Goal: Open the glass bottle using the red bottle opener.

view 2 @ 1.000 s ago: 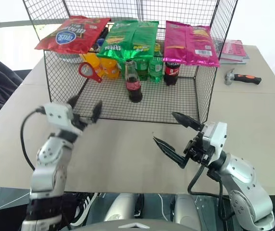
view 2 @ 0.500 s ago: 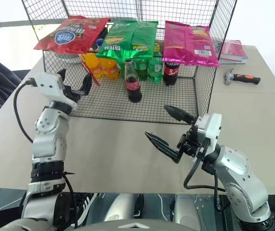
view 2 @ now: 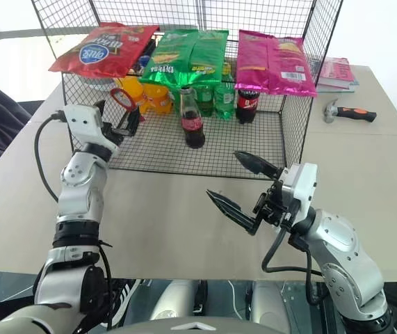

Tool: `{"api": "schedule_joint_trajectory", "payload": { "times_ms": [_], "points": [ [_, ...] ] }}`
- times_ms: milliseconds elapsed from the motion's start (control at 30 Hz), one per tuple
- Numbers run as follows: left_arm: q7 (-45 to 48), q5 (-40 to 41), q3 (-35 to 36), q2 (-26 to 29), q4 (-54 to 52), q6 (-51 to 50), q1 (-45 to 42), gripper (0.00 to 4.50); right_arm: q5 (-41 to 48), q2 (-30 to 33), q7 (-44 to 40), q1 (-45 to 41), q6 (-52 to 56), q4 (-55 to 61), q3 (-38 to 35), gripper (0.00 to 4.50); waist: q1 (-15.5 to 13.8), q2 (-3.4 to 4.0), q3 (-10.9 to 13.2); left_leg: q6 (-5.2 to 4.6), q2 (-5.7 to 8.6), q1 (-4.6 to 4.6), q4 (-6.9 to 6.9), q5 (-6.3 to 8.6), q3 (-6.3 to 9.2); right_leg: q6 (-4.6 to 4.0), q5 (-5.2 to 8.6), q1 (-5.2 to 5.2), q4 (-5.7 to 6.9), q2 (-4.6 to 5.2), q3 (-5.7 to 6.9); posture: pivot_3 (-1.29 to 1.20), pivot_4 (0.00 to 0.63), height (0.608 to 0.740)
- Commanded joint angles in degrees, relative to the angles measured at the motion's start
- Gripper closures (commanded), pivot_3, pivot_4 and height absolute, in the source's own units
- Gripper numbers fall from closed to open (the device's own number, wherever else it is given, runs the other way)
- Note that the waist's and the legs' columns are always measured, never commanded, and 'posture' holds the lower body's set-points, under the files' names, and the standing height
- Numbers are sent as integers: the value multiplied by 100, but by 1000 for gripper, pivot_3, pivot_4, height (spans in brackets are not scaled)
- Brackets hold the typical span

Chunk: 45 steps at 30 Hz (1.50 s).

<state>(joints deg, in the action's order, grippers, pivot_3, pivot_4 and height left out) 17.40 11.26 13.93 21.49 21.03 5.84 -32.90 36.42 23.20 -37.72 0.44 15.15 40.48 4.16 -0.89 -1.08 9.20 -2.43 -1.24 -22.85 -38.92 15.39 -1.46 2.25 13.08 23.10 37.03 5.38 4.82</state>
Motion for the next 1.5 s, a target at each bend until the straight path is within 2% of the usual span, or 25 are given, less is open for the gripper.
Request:
{"api": "schedule_joint_trajectory", "payload": {
  "times_ms": [33, 233, 267, 367, 400, 533, 600, 900, 1200, 1500],
  "points": [
    [74, -41, -15, 40, 260, 335, -280, 56, -5, -12, -28, -82, -121, 80, -18, 0, 6, 0, 0, 0, 0, 0, -1, 0, 0, 0, 0, 0, 0, 0, 0, 0, 150, 709],
    [234, 34, -32, -11, 626, 638, -472, 56, -39, -6, -34, -86, -150, 52, -12, 0, 6, -1, 1, 1, 0, -1, -1, 0, -1, 1, 0, 0, -1, 0, -1, 0, 150, 709],
    [258, 46, -34, -24, 644, 668, -480, 275, -43, -7, -35, -85, -154, 49, -15, 0, 7, -1, 1, 1, 0, -1, -1, 0, -1, 1, -1, 0, -1, 0, -1, 0, 150, 709],
    [309, 74, -35, -77, 617, 718, -429, 1145, -64, -8, -28, -89, -161, 39, -26, 0, 5, -1, 1, 1, -1, -2, -1, 0, -1, 1, -1, 0, -2, 0, -1, 0, 150, 709],
    [317, 79, -35, -89, 606, 726, -412, 1774, -69, -9, -27, -95, -161, 34, -30, 0, 5, -1, 1, 1, -1, -2, -1, 0, -1, 1, -1, 0, -2, 0, -1, 0, 150, 709],
    [357, 117, -13, -122, 530, 751, -292, 3772, -92, -25, -31, -109, -166, 4, -17, 0, 7, -1, 1, 0, -1, -2, -2, 0, -1, 1, -1, 0, -1, 0, -1, 0, 150, 709],
    [366, 135, 13, -123, 476, 743, -246, 4432, -95, -25, -45, -118, -169, -12, -19, 0, 7, -1, 1, 0, -1, -2, -2, 0, -1, 1, -1, 0, -1, 0, -1, 0, 150, 709],
    [329, 628, 187, -225, -347, 362, 74, 4432, -76, -16, -143, -231, -156, -129, -22, 0, 8, -1, 1, 1, -2, -2, -2, 0, 0, 1, -1, 0, -1, 1, -1, 0, 150, 709],
    [596, 2096, 469, -520, -1230, -907, 168, 4432, -104, -41, -217, -298, -176, -205, 11, 0, 9, -2, 2, 1, -2, -2, -5, -1, 2, 2, -1, -3, -1, 2, 1, 0, 150, 709],
    [1020, 3271, 534, -575, -1793, -2154, 389, 4432, -184, -106, -194, -237, -187, -163, 54, 0, 4, -2, 2, 2, -2, -2, -6, -1, 4, 1, -1, -4, -1, 0, 1, 0, 150, 709]
  ]
}}
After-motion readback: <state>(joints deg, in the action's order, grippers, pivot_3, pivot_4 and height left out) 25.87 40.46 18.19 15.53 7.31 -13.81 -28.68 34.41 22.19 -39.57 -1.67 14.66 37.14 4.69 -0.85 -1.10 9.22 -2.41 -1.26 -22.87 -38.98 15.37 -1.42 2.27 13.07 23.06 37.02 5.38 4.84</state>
